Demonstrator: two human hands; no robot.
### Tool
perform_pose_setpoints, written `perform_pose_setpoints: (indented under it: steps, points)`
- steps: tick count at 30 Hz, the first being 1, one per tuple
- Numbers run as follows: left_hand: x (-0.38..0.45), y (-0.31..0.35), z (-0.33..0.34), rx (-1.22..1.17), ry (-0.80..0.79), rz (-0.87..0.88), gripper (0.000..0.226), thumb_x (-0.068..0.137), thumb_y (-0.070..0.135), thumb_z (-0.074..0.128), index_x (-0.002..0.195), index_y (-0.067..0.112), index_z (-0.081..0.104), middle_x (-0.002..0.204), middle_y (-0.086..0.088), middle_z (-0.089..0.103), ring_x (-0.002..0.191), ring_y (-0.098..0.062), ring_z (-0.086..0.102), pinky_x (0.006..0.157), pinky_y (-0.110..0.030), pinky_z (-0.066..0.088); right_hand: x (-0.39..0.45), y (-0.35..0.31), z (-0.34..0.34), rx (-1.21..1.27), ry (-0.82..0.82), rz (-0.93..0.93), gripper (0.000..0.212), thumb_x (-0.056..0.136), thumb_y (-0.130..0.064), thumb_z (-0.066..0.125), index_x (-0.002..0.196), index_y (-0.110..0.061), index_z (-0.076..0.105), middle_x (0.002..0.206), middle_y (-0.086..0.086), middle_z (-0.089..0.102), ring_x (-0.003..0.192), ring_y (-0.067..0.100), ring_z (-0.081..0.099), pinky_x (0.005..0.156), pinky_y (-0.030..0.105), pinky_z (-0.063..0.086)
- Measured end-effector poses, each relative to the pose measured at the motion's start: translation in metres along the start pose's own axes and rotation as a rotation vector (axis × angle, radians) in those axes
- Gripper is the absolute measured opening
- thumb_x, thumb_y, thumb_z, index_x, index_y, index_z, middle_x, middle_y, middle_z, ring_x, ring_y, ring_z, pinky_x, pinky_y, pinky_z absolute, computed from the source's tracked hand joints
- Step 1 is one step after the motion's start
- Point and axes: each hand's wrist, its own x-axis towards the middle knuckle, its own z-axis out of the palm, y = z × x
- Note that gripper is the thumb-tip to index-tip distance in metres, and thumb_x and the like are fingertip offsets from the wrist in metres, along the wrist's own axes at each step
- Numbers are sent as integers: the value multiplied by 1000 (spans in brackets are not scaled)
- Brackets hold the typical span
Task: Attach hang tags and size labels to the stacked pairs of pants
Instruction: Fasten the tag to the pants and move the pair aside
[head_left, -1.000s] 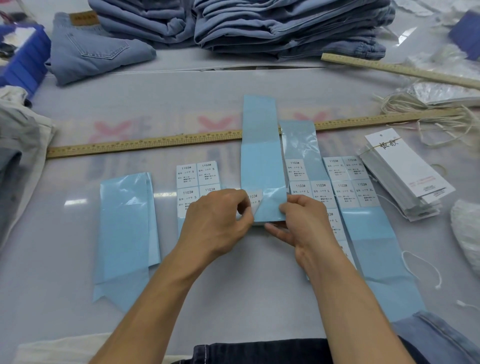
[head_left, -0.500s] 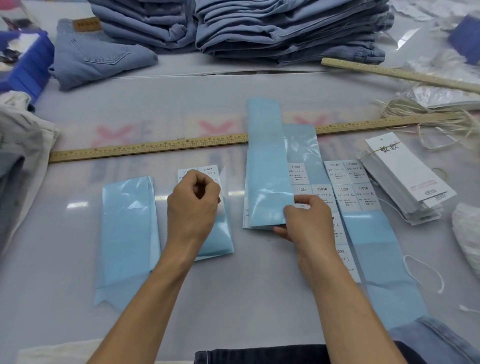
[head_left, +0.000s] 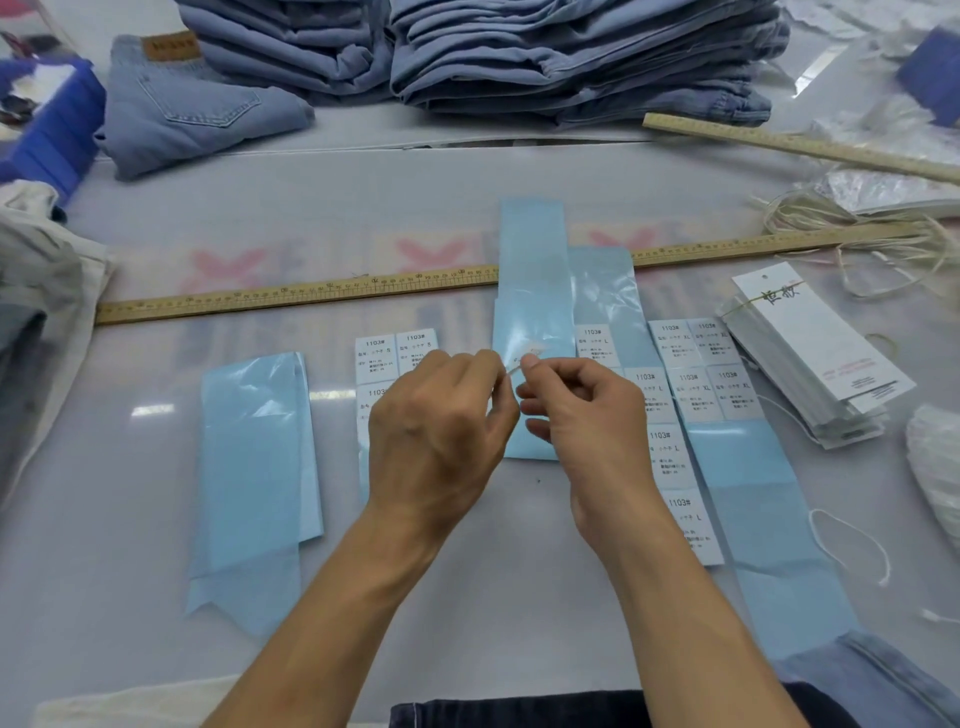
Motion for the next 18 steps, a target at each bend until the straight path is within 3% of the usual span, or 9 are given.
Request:
perform_pose_setpoints:
  steps: [3,6,9,14,18]
  points:
    - [0,2,0,23,2,40,18,94,16,65,78,11,65,68,-5,64,61,-28,58,48,-40,46,0,1,1,-29,1,12,13,89,-26,77,83,-15,73,76,2,75,74,14,73,64,21,57]
    - [0,4,-2,49,20,105,21,98,17,62,78,11,66,65,-4,62,58,-27,56,47,-34,39,0,2,2,-114,7,-25,12,88,-28,76,80,-19,73,75,1,74,76,17,73,79,40,62]
    - [1,7,-2,45,-9,125,19,96,17,64,79,11,66,65,-5,63,56,-26,55,48,-32,36,0,3,2,-111,20,-25,8,87,-25,76,80,-21,72,76,1,74,77,18,73,83,49,61]
    - [-4,3,4,42,-95,46,18,96,22,62,80,14,65,70,-3,65,64,-28,60,47,-38,45,1,6,5,-107,38,-4,9,82,-14,69,78,-22,69,76,1,73,81,22,73,81,49,61]
    - [-8,0,14,-53,-72,50,17,97,29,58,97,18,72,90,0,73,74,-24,65,51,-34,50,4,5,2,-95,107,-15,10,86,-16,68,80,-23,68,79,-8,71,77,3,68,77,33,59]
